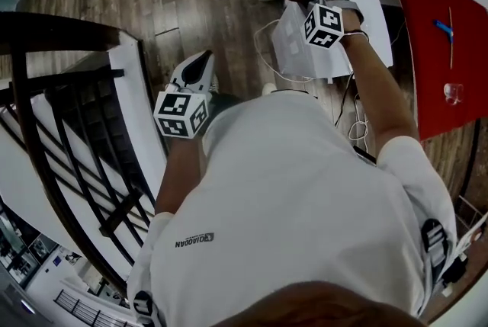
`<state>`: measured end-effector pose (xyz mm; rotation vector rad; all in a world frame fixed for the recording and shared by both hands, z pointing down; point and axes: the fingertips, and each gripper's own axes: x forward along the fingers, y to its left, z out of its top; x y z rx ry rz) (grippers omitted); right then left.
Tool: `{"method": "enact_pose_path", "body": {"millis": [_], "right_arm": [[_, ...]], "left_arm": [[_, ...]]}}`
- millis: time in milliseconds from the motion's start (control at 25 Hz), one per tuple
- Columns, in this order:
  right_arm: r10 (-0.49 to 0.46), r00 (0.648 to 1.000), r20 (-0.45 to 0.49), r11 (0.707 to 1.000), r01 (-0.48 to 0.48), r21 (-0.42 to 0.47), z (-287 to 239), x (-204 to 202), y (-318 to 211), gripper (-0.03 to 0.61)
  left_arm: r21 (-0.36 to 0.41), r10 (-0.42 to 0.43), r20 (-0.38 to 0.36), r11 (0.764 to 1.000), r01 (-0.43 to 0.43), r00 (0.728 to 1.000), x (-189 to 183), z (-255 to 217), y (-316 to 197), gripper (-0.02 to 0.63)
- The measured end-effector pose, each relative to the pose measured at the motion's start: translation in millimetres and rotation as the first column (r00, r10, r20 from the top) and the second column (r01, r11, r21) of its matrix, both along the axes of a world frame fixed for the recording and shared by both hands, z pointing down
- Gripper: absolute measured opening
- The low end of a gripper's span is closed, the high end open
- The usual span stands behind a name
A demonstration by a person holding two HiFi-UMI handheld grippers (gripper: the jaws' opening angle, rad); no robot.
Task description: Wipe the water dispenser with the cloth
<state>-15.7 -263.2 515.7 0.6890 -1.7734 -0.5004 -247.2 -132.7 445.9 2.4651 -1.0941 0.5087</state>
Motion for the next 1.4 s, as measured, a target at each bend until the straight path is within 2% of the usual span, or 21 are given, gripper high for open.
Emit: {"method": "enact_pose_path", "body": {"millis": [160, 280, 400, 640, 760, 920, 1160, 1400], "right_arm": [[0.029, 0.998, -0.057, 0.999, -0.030, -0.011, 4, 0, 22, 0.064], [0.078, 0.994, -0.076, 0.996, -0.081, -0.033, 10, 2, 42, 0.064], [0.191, 0.980, -0.061, 0.979, -0.195, -0.062, 14, 12, 66, 0.064], [0.389, 0.920, -0.055, 0.916, -0.392, -0.084, 15, 24, 101, 0.064], [0.472, 0.879, -0.067, 0.875, -0.477, -0.085, 18, 27, 122, 0.064], [0.583, 0.810, -0.065, 0.805, -0.586, -0.093, 21, 30, 147, 0.064], [0.707, 0.705, -0.063, 0.698, -0.709, -0.102, 24, 31, 179, 0.064], [0.800, 0.600, -0.025, 0.595, -0.797, -0.103, 23, 29, 201, 0.064]], "left_arm": [[0.003, 0.127, -0.003, 0.992, -0.127, 0.992, 9, -1, -31, -0.008], [0.019, 0.232, -0.004, 0.973, -0.232, 0.973, 18, -6, -53, -0.008], [0.026, 0.341, -0.015, 0.940, -0.341, 0.940, 29, -10, -67, -0.008], [0.011, 0.496, -0.043, 0.868, -0.496, 0.867, 42, -5, -82, -0.008], [0.013, 0.568, -0.055, 0.823, -0.568, 0.821, 49, -3, -80, -0.008], [0.013, 0.649, -0.056, 0.760, -0.649, 0.759, 52, -1, -78, -0.008], [0.011, 0.718, -0.051, 0.695, -0.719, 0.694, 45, 0, -76, -0.008], [-0.007, 0.766, -0.046, 0.642, -0.767, 0.642, 40, 6, -71, -0.008]]}}
